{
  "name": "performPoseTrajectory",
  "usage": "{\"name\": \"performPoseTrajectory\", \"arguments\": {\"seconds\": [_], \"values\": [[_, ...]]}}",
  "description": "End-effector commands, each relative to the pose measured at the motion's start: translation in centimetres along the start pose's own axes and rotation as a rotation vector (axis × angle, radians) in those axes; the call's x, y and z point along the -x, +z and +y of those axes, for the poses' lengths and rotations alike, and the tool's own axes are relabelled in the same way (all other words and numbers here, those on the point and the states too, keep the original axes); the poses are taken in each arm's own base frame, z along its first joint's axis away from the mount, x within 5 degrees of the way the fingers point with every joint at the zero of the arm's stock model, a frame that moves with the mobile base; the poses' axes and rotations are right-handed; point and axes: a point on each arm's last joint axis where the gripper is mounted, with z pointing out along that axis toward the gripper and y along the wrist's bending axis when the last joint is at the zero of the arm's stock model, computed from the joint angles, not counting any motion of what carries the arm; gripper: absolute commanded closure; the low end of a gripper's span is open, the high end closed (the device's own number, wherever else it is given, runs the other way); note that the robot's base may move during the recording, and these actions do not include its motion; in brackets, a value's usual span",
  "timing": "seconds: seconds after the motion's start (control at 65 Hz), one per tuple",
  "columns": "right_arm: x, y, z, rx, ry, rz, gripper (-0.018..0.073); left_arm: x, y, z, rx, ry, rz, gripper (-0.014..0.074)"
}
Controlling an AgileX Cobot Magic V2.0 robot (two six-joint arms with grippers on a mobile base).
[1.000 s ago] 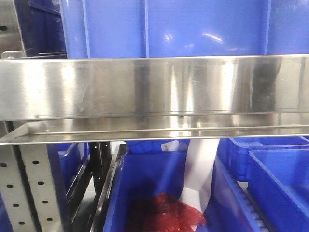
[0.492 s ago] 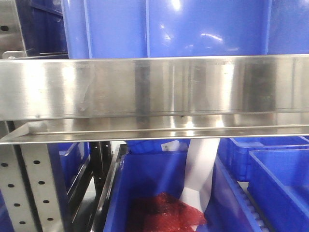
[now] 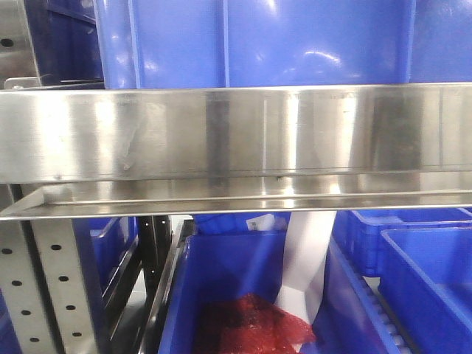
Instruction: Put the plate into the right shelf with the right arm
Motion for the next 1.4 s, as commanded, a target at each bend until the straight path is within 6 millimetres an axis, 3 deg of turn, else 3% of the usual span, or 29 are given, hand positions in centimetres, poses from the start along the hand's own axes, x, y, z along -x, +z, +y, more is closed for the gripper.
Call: {"name": "performPoseTrajectory", "arguments": {"seconds": [0.0, 0.385, 0.569, 0.723, 0.877, 1.046, 1.385], "values": [[1.6, -1.1, 0.1, -0.017, 0.004, -0.116, 0.0495, 0.5, 0.0, 0.0, -0.003, -0.007, -0.083, 0.0643], [1.0, -1.2, -0.2, -0.057, -0.012, -0.141, 0.0495, 0.5, 0.0, 0.0, -0.003, -0.007, -0.083, 0.0643], [0.3, -4.3, 0.0, -0.143, -0.091, -0.206, 0.0495, 0.5, 0.0, 0.0, -0.003, -0.007, -0.083, 0.0643], [-2.0, -7.2, 0.0, -0.225, -0.059, -0.312, 0.0504, 0.5, 0.0, 0.0, -0.003, -0.007, -0.083, 0.0643], [-5.7, -9.8, 0.4, -0.257, -0.056, -0.446, 0.0504, 0.5, 0.0, 0.0, -0.003, -0.007, -0.083, 0.0643], [-11.7, -11.1, 0.2, -0.307, -0.063, -0.546, 0.0504, 0.5, 0.0, 0.0, -0.003, -0.007, -0.083, 0.0643], [-23.7, -9.6, -1.0, -0.365, -0.047, -0.47, 0.0504, 0.5, 0.0, 0.0, -0.003, -0.007, -0.083, 0.0643]]}}
